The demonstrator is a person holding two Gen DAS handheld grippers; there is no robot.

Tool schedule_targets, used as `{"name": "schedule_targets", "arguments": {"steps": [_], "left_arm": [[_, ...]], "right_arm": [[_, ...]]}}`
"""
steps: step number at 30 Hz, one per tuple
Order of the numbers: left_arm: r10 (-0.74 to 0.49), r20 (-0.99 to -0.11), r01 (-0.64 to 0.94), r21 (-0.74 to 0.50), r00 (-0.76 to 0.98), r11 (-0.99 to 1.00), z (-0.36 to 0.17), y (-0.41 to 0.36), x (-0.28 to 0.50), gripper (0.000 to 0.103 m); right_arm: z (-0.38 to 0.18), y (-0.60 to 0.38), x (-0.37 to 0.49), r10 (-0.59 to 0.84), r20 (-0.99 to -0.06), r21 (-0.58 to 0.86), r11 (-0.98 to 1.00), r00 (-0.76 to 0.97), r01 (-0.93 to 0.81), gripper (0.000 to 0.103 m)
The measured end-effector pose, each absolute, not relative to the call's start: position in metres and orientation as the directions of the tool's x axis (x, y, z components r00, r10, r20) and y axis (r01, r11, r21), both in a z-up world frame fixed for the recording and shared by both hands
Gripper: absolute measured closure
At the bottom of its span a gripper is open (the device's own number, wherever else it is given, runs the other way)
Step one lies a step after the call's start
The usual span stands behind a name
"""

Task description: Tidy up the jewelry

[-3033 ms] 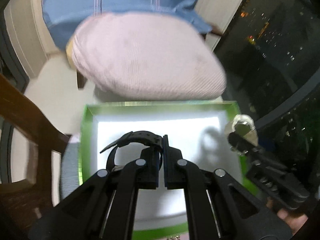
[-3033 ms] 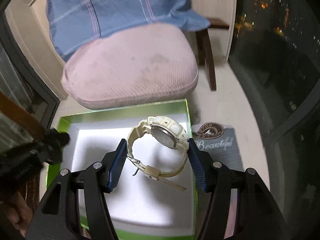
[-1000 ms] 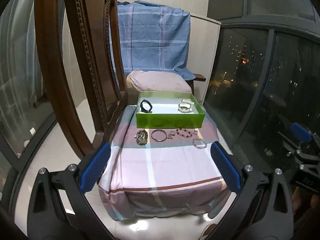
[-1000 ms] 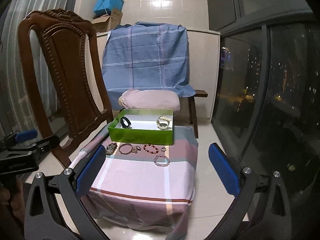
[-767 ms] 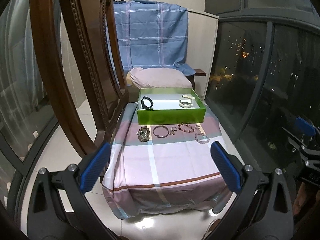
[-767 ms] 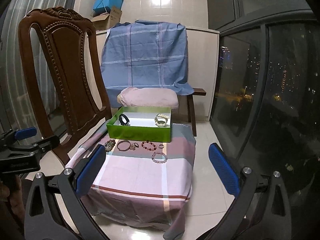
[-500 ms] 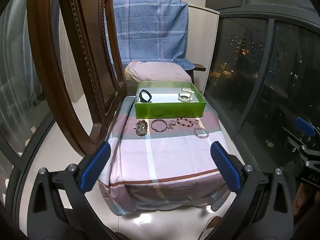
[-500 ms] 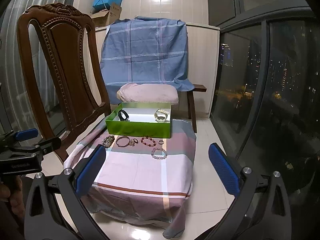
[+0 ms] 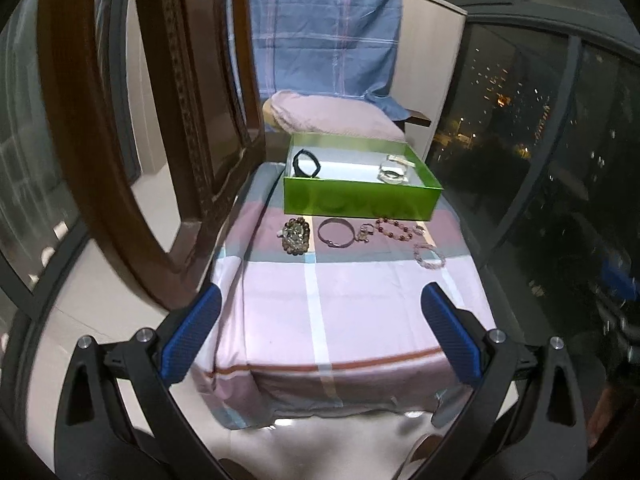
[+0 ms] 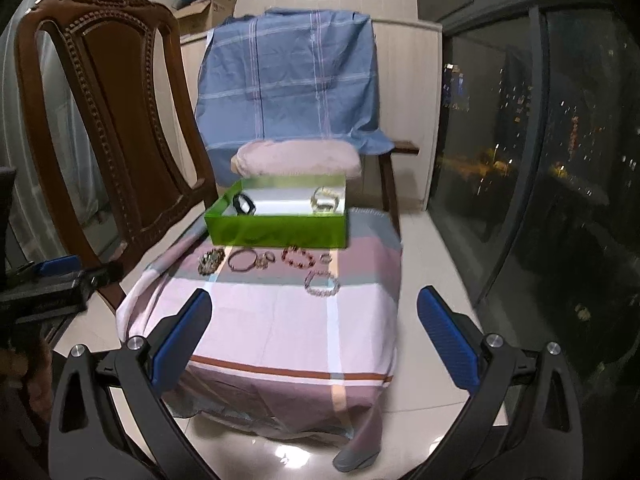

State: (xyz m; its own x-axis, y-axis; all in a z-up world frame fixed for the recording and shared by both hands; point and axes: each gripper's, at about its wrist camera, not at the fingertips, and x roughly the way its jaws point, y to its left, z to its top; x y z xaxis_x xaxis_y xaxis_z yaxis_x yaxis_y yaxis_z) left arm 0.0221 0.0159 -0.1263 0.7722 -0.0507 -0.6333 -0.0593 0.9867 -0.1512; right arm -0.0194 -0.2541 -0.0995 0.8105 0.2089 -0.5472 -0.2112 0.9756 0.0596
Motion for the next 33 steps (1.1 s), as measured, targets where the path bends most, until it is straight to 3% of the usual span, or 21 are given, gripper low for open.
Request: {"name": "schedule_targets", "arguments": {"steps": [6, 12, 14, 21, 23, 26, 30, 33], "left_arm": [[-0.052, -0.674, -0.103, -0.189, 0.737, 0.977, -0.159, 0.032, 0.091, 0.008], [-0.034, -0.714, -0.095, -0.14, 0.7, 0.985, -0.192, 0.032, 0.158, 0.024], [-0.032, -0.732, -0.099, -0.135, 0.681, 0.986, -0.205, 0.033, 0.178, 0.039], [-0.027, -0.766, -0.1, -0.119, 0.643, 0.988, -0.229, 0.037, 0.216, 0.058], [-0.032, -0.779, -0.106, -0.126, 0.626, 0.986, -0.238, 0.041, 0.222, 0.073], [-0.032, -0.799, -0.109, -0.121, 0.6, 0.987, -0.254, 0.044, 0.227, 0.088], [-0.05, -0.782, -0.092, -0.137, 0.621, 0.986, -0.252, 0.046, 0.225, 0.097], [-0.054, -0.744, -0.07, -0.135, 0.666, 0.988, -0.233, 0.046, 0.215, 0.097]], "right_arm": [[-0.133, -0.251, 0.015, 0.208, -0.583, 0.054, 0.975, 0.785, -0.218, 0.003], [-0.166, -0.255, 0.055, 0.22, -0.583, 0.065, 0.972, 0.782, -0.225, 0.003], [-0.177, -0.259, 0.064, 0.231, -0.576, 0.087, 0.971, 0.784, -0.222, 0.003], [-0.197, -0.28, 0.087, 0.233, -0.606, 0.188, 0.971, 0.761, -0.147, 0.003], [-0.202, -0.281, 0.092, 0.233, -0.618, 0.199, 0.97, 0.751, -0.137, 0.003], [-0.208, -0.278, 0.096, 0.228, -0.639, 0.191, 0.972, 0.735, -0.135, 0.003], [-0.211, -0.272, 0.098, 0.22, -0.642, 0.172, 0.975, 0.735, -0.142, 0.003], [-0.214, -0.27, 0.099, 0.213, -0.644, 0.166, 0.976, 0.734, -0.138, 0.003]]}}
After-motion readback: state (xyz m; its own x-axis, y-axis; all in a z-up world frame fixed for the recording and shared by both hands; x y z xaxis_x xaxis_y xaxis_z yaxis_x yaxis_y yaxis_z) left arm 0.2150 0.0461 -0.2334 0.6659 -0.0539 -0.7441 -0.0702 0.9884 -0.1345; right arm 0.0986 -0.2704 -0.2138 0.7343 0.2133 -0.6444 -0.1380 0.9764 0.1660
